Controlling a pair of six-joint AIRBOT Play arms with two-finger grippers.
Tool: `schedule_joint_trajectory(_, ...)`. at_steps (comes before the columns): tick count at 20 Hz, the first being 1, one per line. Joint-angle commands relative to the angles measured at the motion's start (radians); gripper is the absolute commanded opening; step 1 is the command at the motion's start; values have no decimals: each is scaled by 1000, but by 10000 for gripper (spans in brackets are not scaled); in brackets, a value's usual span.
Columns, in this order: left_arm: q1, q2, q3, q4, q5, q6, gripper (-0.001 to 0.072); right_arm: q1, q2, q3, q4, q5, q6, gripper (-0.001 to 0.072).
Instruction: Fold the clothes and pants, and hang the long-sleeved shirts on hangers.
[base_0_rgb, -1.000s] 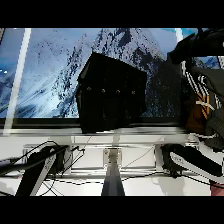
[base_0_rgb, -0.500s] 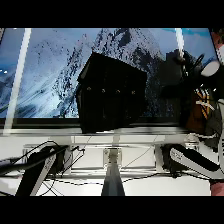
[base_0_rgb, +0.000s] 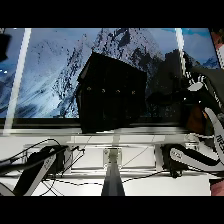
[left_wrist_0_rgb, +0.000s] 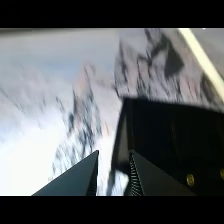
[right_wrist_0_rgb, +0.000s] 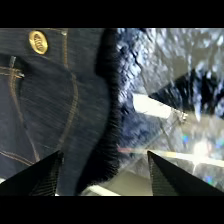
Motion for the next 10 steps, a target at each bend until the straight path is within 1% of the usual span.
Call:
schedule_joint_trajectory(1, 0, -105, -6, 19, -203, -16, 233, -1, -72, -12, 11, 32, -2, 587)
schedule_joint_trajectory(2, 0, -136, -10, 19, -224, -17, 293, -1, -89, -12, 10, 45, -2, 588)
schedule_joint_trajectory(3, 0, -161, -23, 19, -227, -27, 443, -1, -106, -12, 12, 58, -2, 588)
schedule_joint_trajectory(4, 0, -180, -43, 20, -227, -42, 531, -1, -122, -12, 16, 70, -2, 588)
schedule_joint_trajectory(8, 1, -223, -219, 24, -239, -42, 540, 51, -175, -12, 25, 86, -31, 587)
schedule_joint_trajectory(9, 1, -223, -277, 48, -239, -40, 540, 80, -178, -12, 27, 85, -61, 585)
schedule_joint_trajectory(10, 1, -223, -330, 74, -239, -38, 539, 105, -177, -11, 27, 86, -102, 535)
